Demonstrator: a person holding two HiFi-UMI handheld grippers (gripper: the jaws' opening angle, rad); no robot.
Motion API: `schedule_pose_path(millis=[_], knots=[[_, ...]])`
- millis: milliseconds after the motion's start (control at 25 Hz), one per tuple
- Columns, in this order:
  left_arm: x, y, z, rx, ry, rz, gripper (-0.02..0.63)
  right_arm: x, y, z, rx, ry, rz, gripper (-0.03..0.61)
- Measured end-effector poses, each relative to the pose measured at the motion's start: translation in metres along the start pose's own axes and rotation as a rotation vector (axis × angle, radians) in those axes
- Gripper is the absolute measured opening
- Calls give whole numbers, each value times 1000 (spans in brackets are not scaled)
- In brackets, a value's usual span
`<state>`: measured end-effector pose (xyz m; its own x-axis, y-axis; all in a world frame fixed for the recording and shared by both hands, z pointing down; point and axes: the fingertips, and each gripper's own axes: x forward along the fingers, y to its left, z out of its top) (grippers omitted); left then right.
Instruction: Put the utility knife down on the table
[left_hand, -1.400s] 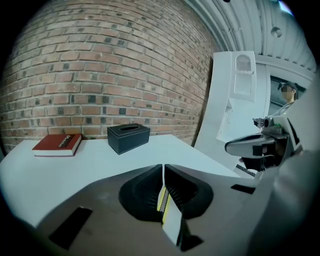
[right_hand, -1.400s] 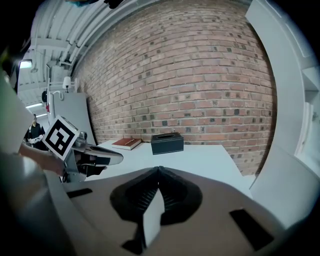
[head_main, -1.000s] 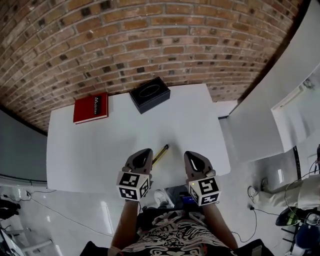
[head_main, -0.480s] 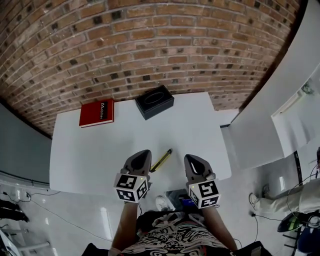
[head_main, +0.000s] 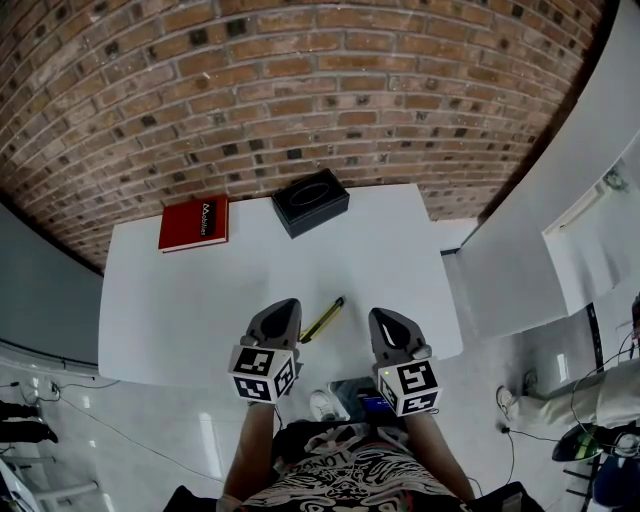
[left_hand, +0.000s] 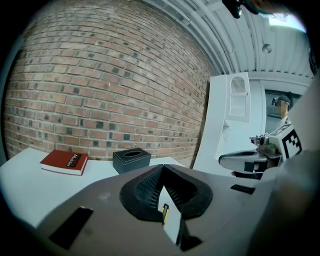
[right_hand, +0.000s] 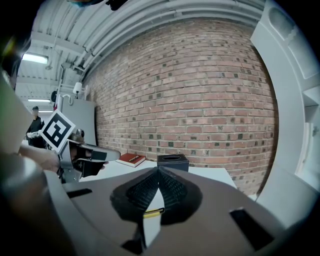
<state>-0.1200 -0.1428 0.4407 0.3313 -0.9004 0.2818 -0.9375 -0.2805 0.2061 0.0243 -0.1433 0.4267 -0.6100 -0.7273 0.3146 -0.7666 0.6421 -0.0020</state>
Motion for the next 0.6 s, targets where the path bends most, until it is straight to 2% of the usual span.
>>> schedule_pose_path(millis=[600], knots=[[2, 0, -4, -35, 7, -33, 15, -1, 0, 0, -2, -4, -10, 0]])
